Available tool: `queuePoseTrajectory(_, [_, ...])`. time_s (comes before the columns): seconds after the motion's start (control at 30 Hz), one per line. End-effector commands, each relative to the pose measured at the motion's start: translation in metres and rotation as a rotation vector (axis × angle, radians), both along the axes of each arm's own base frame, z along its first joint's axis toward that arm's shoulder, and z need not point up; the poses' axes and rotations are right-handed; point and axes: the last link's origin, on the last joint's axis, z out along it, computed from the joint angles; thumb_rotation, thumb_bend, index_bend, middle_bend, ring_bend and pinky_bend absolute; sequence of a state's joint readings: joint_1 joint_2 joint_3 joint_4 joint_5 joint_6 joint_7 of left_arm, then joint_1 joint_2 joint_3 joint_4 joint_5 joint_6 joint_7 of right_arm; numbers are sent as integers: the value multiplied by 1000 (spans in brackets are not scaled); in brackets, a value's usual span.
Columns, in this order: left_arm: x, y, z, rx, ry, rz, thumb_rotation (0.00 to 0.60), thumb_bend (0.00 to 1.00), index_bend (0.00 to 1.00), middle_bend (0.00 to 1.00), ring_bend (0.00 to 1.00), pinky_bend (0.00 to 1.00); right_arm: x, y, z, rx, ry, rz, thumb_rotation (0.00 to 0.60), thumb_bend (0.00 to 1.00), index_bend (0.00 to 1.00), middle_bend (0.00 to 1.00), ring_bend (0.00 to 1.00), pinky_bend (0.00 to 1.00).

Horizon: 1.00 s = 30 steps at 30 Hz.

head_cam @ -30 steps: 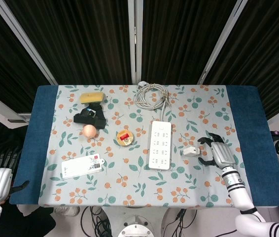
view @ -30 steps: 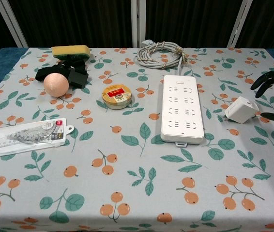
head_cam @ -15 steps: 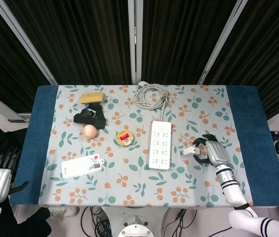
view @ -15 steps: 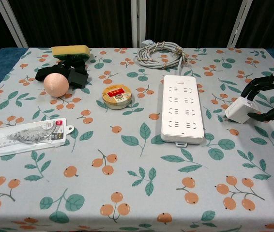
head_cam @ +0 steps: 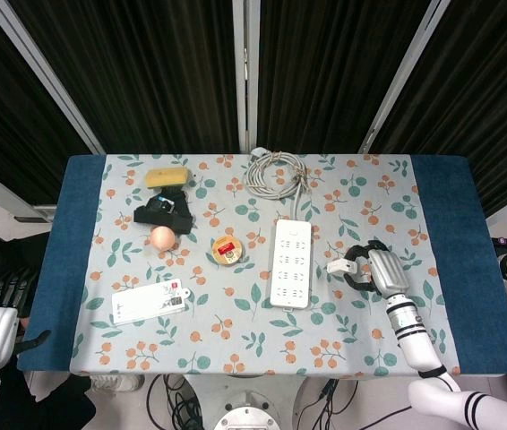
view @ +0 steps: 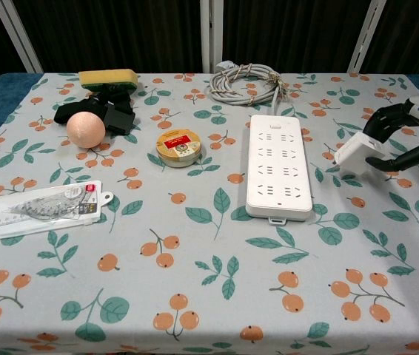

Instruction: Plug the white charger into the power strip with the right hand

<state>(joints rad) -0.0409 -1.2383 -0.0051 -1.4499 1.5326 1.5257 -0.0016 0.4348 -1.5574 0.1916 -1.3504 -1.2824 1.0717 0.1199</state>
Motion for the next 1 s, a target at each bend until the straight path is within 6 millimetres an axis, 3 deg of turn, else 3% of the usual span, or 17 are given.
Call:
queuePoseTrajectory(0.03, [1,0,1,3,2,-4,600,93,20,18,0,0,31,-14,28,-22,63,121,600,501,764,601,399,173])
queuePoseTrajectory(0.17, [3,-1,1,4,0,-14,600,93,20,18,0,0,75,-31,46,15,169,210,600,537,774,609,410,173])
queuePoseTrajectory(0.33, [4,-3,0,2,-3,-16,600,93,19,18,0,0,110,-52,37,92,253,193,600,562,791,629,426,172])
queuePoseTrajectory(0.63, [0,-6,0,3,-16,-11,600,93,20,18,0,0,132,-55,-7,197,302,105,600,586,801,636,430,122])
queuePoseTrajectory(1.0, [-6,-7,-3,0,-32,-10,600,93,19,18,0,0,141,-53,-13,195,362,83,600,589,807,642,434,106])
